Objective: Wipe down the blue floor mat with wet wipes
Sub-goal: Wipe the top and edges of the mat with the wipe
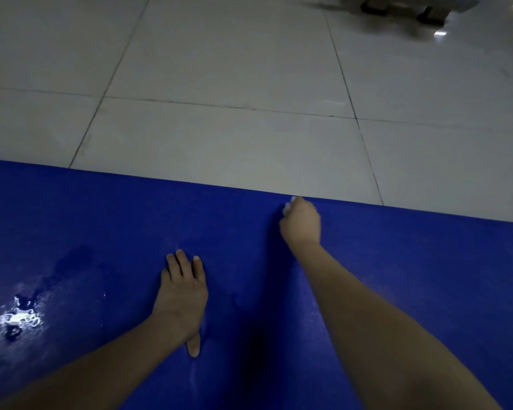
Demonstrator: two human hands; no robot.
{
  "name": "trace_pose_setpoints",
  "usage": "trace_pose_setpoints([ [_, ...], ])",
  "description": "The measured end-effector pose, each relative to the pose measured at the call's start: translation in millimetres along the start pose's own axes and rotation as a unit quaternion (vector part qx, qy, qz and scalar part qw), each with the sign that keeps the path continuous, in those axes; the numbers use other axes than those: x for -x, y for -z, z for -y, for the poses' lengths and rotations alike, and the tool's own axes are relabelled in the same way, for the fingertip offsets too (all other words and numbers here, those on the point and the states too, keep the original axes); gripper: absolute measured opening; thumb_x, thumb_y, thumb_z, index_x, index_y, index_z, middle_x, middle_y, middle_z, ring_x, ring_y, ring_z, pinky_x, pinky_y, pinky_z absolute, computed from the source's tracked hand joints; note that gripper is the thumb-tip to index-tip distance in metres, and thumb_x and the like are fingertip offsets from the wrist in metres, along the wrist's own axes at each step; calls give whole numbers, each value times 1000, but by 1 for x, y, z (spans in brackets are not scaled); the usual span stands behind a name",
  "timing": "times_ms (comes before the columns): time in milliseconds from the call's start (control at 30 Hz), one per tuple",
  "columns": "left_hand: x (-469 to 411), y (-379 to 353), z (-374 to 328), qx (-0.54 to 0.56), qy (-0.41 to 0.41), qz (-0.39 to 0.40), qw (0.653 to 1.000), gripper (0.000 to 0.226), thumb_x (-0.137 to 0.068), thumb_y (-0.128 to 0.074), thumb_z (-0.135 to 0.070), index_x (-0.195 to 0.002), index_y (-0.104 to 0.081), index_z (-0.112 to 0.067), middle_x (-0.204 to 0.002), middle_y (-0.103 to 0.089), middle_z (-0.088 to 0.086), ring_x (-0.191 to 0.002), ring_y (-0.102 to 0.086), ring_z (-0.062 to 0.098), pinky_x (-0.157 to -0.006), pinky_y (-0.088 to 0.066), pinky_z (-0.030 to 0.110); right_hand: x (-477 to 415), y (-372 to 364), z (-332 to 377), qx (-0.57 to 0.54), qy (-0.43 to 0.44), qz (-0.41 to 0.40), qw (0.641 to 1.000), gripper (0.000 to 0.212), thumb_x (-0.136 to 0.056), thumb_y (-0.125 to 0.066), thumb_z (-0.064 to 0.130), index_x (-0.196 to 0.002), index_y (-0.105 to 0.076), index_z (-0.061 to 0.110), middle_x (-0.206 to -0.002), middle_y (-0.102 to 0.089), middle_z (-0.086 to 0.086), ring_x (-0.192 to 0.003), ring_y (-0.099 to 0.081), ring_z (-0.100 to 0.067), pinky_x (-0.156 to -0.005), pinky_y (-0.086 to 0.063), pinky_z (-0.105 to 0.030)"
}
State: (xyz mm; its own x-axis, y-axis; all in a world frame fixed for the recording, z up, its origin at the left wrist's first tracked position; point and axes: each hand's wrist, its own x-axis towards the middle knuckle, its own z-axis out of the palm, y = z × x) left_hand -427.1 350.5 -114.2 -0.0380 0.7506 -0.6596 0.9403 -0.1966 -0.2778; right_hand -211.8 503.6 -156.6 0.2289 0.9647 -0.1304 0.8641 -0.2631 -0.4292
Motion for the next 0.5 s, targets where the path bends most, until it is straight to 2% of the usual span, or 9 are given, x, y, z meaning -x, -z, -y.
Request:
trace_pose_setpoints([
  [133, -1, -1, 2, 2, 1, 2, 1000, 174, -44, -92, -68, -152, 21, 9, -155, 17, 44, -149, 3, 58, -124, -17, 55, 28, -32, 59, 3, 136, 58, 989, 13, -102, -50, 17, -96, -56, 8, -96, -60, -8, -76, -59, -23, -60, -44, -33],
  [233, 0, -2, 5, 11, -11, -1, 1000, 173, -45, -91, -70, -152, 22, 7, -156, 19, 43, -149, 6, 57, -125, -15, 56, 23, -23, 51, 23, 179, 94, 979, 24, -95, -52, 6, -78, -41, 18, -84, -56, -4, -69, -52, -22, -52, -33, -29],
  [300, 1, -3, 8, 20, -16, -2, 1000, 173, -45, -89, -72, -153, 22, 5, -157, 20, 41, -150, 7, 55, -125, -14, 55, 9, -7, 24, 33, 147, 72, 986, 31, -87, -52, 0, -72, -36, 23, -78, -56, 0, -67, -54, -22, -48, -28, -26],
  [367, 2, -2, 9, 24, -20, -3, 1000, 173, -45, -89, -73, -153, 23, 4, -158, 19, 40, -150, 8, 54, -126, -13, 54, -6, 11, -15, 35, 92, 27, 995, 24, -87, -51, 4, -73, -41, 20, -73, -52, 2, -66, -50, -22, -49, -26, -27],
  [500, 3, -3, 10, 36, -25, -8, 999, 174, -43, -90, -71, -154, 23, 3, -158, 19, 39, -151, 8, 53, -126, -12, 54, -27, 51, -106, 99, -13, -28, 995, 7, -88, -53, 7, -87, -54, 14, -88, -60, -12, -66, -46, -26, -50, -23, -25],
])
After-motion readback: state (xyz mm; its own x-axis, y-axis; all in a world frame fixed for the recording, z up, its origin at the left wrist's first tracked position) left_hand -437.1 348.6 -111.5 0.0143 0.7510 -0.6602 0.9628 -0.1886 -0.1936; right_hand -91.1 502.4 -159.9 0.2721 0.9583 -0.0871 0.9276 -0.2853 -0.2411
